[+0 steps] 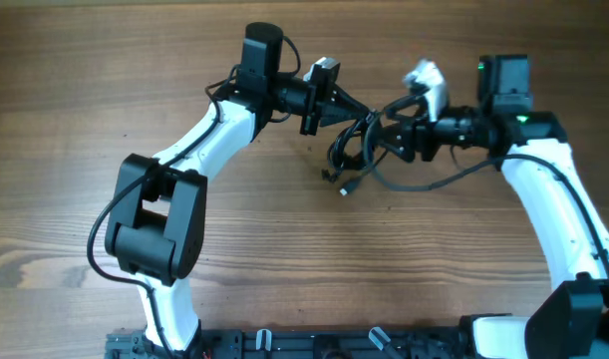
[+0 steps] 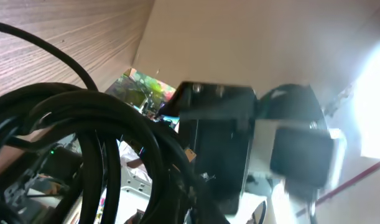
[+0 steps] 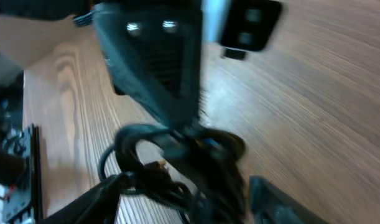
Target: Untangle cables
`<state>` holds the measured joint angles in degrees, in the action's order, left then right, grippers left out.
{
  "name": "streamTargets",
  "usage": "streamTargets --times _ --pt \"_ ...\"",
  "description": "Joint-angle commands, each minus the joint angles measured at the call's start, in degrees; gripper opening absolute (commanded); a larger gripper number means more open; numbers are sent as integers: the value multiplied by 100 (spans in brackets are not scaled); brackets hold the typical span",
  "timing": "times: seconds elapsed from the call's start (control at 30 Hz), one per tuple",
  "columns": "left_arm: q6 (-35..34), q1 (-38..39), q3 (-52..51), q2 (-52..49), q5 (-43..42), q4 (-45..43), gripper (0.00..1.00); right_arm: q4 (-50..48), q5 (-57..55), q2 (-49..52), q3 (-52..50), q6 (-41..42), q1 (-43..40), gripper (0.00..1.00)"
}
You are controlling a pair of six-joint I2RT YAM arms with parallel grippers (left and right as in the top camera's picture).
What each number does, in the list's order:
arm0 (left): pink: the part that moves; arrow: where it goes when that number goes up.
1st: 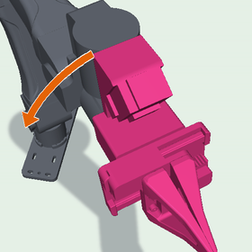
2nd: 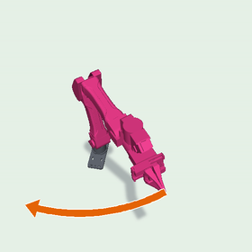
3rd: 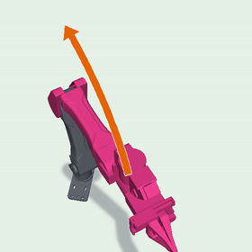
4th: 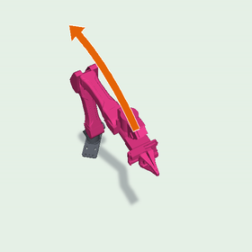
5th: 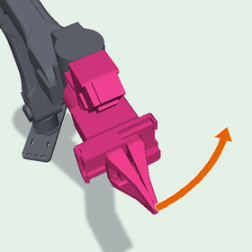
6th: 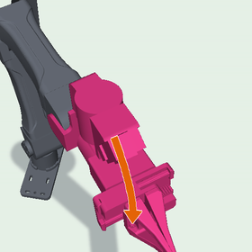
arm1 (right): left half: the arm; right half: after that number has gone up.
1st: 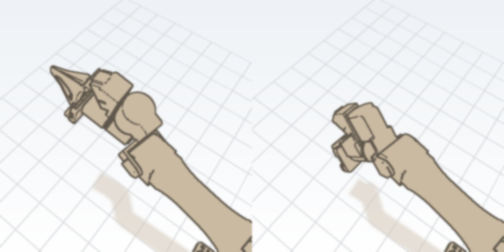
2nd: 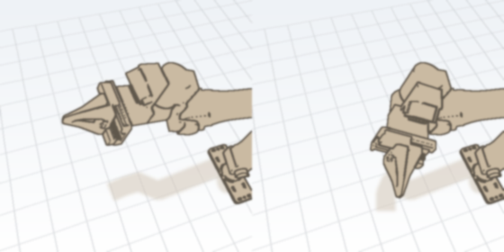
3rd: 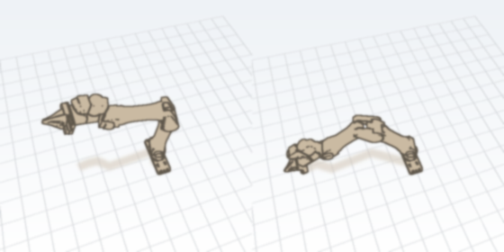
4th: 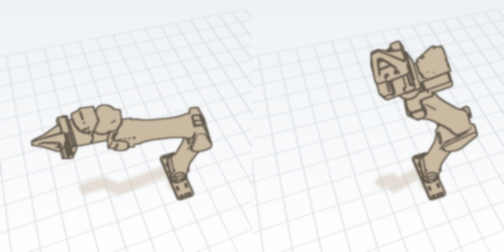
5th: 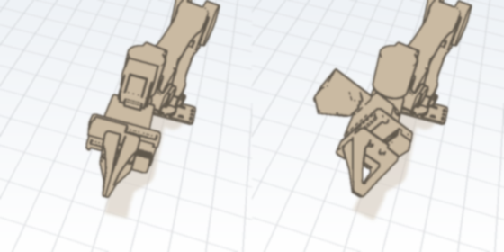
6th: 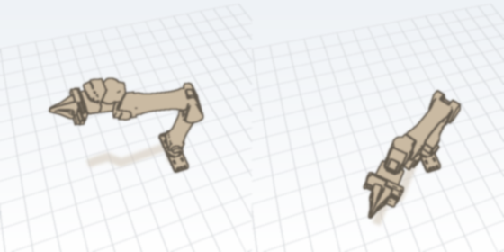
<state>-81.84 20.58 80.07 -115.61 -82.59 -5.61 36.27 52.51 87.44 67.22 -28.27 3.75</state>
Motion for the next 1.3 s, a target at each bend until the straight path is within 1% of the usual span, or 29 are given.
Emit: streamTargets --times 0.0,0.03,0.07,0.17,0.23,0.3,0.33,0.37,0.4,0.47,0.53,0.57,0.63,0.73,0.8,0.87,0.97,1.03,1.07,1.13,1.2,1.27 --pt "-264 20 83 138 -164 -28 4 -212 -470 238 55 -299 291 52" --pt "-262 20 83 138 -162 -28 4 -354 -492 308 55 -212 317 51" --pt "-264 17 83 138 -162 -48 4 -610 -597 391 55 122 315 51" --pt "-264 20 83 138 -188 -157 4 -1161 -1504 597 55 1123 315 51" --pt "-262 20 83 138 -188 -155 4 -1307 -1871 686 55 1488 315 44" --pt "-260 20 83 138 -184 -157 4 -1464 -2192 713 55 1967 308 30" --pt "-258 17 83 138 -184 -177 4 -1589 -2417 713 55 2398 291 24" --pt "-258 17 83 138 -184 -212 4 -1639 -2529 713 55 2632 271 20" --pt "-260 17 83 138 -184 -299 4 -1683 -2614 713 55 3086 212 14" --pt "-260 17 83 138 -184 -448 4 -1639 -2658 713 55 3552 98 11" --pt "-258 13 83 138 -179 -463 4 -1316 -3320 713 55 4507 -11 13" --pt "-258 13 83 138 -181 -562 4 -1073 -3674 715 55 4843 -59 13" --pt "-262 13 83 138 -184 -887 4 -756 -3901 772 55 4929 -76 13" --pt "-278 11 83 138 -179 -1943 4 -308 -3893 1047 52 4935 -72 9" --pt "-518 11 83 138 -181 -2647 4 -197 -3810 1252 52 4931 -72 8" --pt "-1032 7 83 138 -179 -3729 4 -181 -3532 1453 52 4933 -72 7" --pt "-1873 -52 83 138 -76 -5702 4 -275 -2756 1637 52 4924 -72 7" --pt "-2201 -111 83 138 94 -6677 4 -326 -2291 1650 52 4830 -70 7" --pt "-2306 -142 83 138 190 -7031 4 -367 -2122 1650 52 4780 -72 5" --pt "-2302 -160 83 138 162 -6994 4 -374 -2109 1650 52 4778 -72 4" --pt "-2004 -160 83 138 -68 -6780 4 -356 -2107 1648 55 4798 -72 4" --pt "-1268 -166 83 138 -474 -6387 4 -221 -2107 1552 59 4793 -72 4"
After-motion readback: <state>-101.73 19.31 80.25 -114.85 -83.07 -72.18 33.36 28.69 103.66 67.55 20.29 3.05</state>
